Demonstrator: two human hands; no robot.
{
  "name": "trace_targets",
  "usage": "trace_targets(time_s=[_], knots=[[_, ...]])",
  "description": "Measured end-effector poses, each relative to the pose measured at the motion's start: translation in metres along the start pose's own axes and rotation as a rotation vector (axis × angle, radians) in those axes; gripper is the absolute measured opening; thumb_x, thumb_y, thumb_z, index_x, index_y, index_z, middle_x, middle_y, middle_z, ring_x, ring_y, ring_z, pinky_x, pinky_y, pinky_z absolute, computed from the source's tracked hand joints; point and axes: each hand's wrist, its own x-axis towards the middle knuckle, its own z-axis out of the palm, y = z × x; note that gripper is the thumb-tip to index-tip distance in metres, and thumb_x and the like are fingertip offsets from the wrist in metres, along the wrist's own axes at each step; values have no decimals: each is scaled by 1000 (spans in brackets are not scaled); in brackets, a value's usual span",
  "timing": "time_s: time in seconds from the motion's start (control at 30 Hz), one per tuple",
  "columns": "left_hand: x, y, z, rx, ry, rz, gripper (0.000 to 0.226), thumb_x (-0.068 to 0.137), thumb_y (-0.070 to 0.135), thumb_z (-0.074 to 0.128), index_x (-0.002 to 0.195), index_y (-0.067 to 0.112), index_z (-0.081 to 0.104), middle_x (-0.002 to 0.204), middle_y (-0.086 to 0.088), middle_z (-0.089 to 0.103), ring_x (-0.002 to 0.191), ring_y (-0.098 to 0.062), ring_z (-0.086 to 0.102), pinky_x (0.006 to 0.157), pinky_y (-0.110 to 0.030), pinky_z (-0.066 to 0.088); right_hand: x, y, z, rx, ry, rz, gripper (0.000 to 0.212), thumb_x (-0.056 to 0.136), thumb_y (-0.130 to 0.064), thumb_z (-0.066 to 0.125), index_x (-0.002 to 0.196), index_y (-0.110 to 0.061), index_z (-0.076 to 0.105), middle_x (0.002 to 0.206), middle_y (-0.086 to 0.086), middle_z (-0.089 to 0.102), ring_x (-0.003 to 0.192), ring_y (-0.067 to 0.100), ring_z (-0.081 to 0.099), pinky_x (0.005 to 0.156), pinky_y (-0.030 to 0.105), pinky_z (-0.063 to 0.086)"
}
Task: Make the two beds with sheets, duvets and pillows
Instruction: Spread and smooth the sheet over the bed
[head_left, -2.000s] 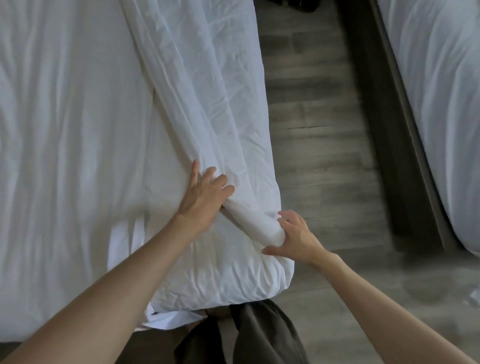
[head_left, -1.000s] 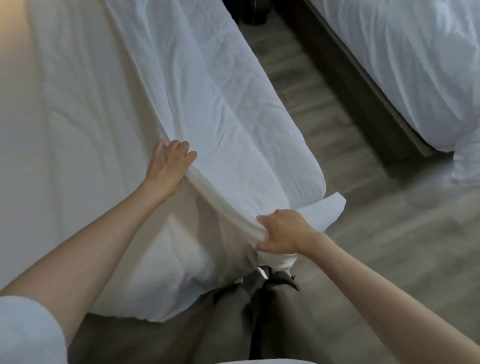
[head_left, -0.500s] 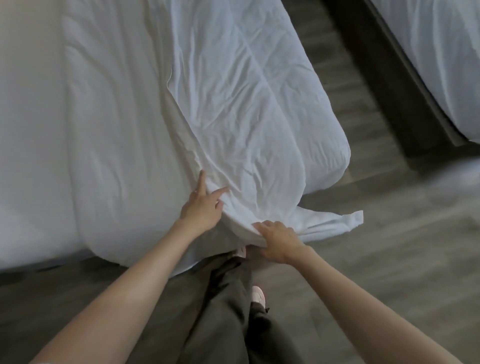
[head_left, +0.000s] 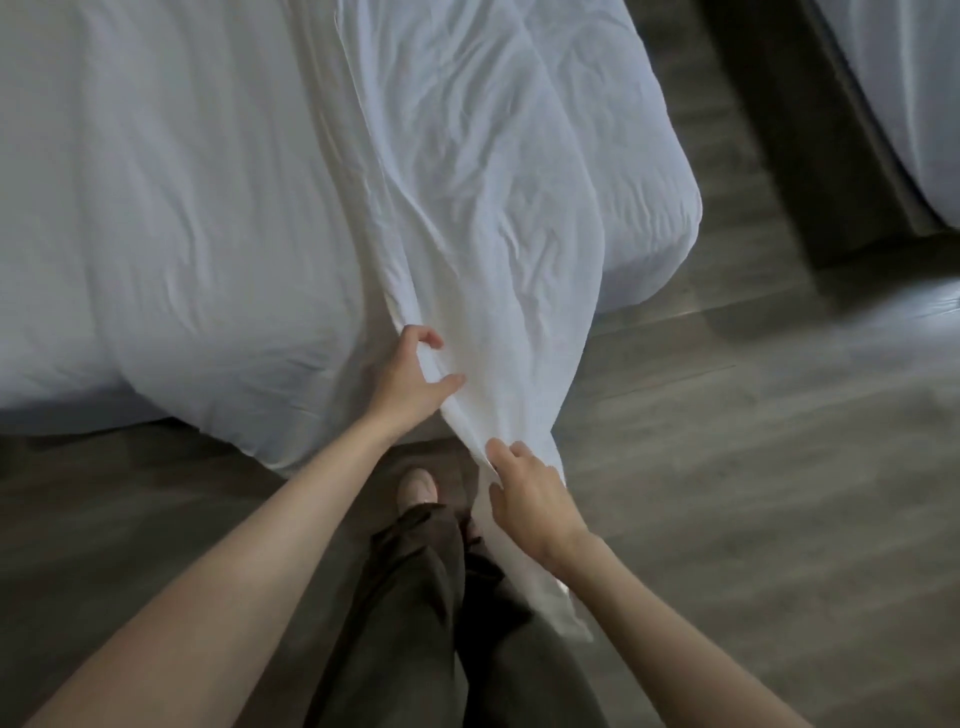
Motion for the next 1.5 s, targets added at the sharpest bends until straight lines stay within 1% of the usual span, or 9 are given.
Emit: trace_targets(time_s=[0.1,0.2,0.3,0.4,0.6,0.97,1.2,1.3,1.5], knots=[[-16,-18,-7,-17,35,48,35,84,1,60,105,25,45,105,4,52,100,-24,55,79,-30,43,-6,-8,26,185,-23,88,15,89,-1,42,95,-14,40,89,5,39,74,34,49,63,35,38],[-27,-44,-21,138,80,49,40,84,-8,46,110,22,48,109,4,55,95,-21,55,77,-29,40,-1,-9,41,354,-238,125,26,94,-9,48,118,-18,48,120,5,45,107,29,53,88,28,42],[-32,-75,-37,228,10,-62,46,86,-8,46,126,15,49,124,-5,59,101,-26,59,82,-32,45,1,-4,43,351,-114,148,41,93,-10,51,133,-19,52,137,3,46,124,22,48,97,22,34],[-36,-93,-52,215,-8,-114,42,93,4,49,134,15,47,139,-9,49,119,-27,54,98,-38,44,4,5,30,346,32,251,41,89,-7,53,129,-18,57,133,6,51,118,23,52,89,19,33],[-32,-87,-51,163,-15,-93,45,97,17,50,141,17,41,144,-8,44,123,-27,51,103,-39,40,7,35,2,343,166,368,38,92,-10,52,129,-17,57,136,7,50,120,21,49,89,17,31],[2,-108,38,-84,95,-322,92,86,37,71,154,16,14,159,-8,22,144,-24,25,117,-38,25,75,128,9,441,185,524,39,96,-17,48,136,-17,48,140,5,49,121,20,49,91,26,37],[57,-166,119,-169,280,-398,61,86,39,70,133,8,48,129,-7,57,120,-26,54,92,-28,41,145,214,44,490,95,557,34,99,-20,44,133,-16,49,125,0,55,104,16,50,83,27,37],[80,-193,151,-256,378,-470,53,90,44,63,125,5,56,115,-3,63,111,-25,58,78,-23,37,174,249,66,536,99,576,35,98,-20,44,132,-13,50,116,0,55,100,18,52,84,31,42],[122,-238,177,-414,547,-428,49,93,46,58,128,12,59,121,-1,63,112,-17,57,83,-20,37,226,284,123,807,109,673,25,99,-26,44,122,-17,48,120,11,58,111,27,58,98,43,50]])
